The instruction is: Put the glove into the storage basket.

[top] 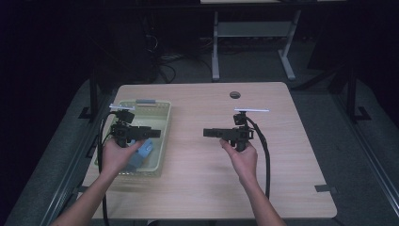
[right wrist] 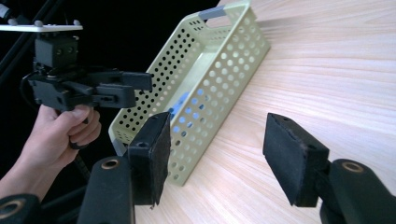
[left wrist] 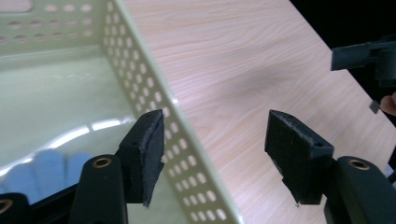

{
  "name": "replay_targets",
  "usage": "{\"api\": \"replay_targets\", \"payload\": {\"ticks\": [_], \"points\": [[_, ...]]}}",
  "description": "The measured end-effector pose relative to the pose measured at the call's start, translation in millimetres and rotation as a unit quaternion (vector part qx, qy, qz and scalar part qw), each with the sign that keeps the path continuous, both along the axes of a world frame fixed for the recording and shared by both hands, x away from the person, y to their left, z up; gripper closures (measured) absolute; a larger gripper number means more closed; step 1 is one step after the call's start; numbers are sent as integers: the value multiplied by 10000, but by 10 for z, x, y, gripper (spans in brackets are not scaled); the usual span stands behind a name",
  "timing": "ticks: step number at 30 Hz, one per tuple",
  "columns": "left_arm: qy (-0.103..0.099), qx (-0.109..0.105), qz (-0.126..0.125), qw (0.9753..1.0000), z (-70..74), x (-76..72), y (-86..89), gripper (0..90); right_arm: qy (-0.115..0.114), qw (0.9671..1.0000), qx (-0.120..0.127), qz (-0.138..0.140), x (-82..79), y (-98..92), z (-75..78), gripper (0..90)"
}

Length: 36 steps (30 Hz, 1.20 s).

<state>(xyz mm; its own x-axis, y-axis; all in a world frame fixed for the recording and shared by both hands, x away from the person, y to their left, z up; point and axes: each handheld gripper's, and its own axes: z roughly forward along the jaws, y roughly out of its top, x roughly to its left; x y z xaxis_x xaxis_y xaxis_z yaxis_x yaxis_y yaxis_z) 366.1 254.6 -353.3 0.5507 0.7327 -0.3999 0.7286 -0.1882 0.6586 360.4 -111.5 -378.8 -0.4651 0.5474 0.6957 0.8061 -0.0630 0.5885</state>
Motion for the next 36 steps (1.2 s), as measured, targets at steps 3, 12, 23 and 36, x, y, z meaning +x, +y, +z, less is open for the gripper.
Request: {"api": "replay_targets", "payload": {"ticks": [3, 12, 23, 36], "points": [[-45, 2, -82, 10000, 5, -12, -70, 364, -3, 10000, 26, -51, -18, -75, -9, 396], [-130, -19, -282, 9995, 19, -62, -263, 348, 91, 9997, 19, -245, -63, -286, -79, 364], [-254, -67, -476, 9985, 33, -123, -526, 341, 68, 9988, 57, -489, -153, -566, -126, 360], [-185, -203, -702, 9972, -22, -172, -764, 337, 153, 9975, 21, -686, -222, -796, -177, 344]]}}
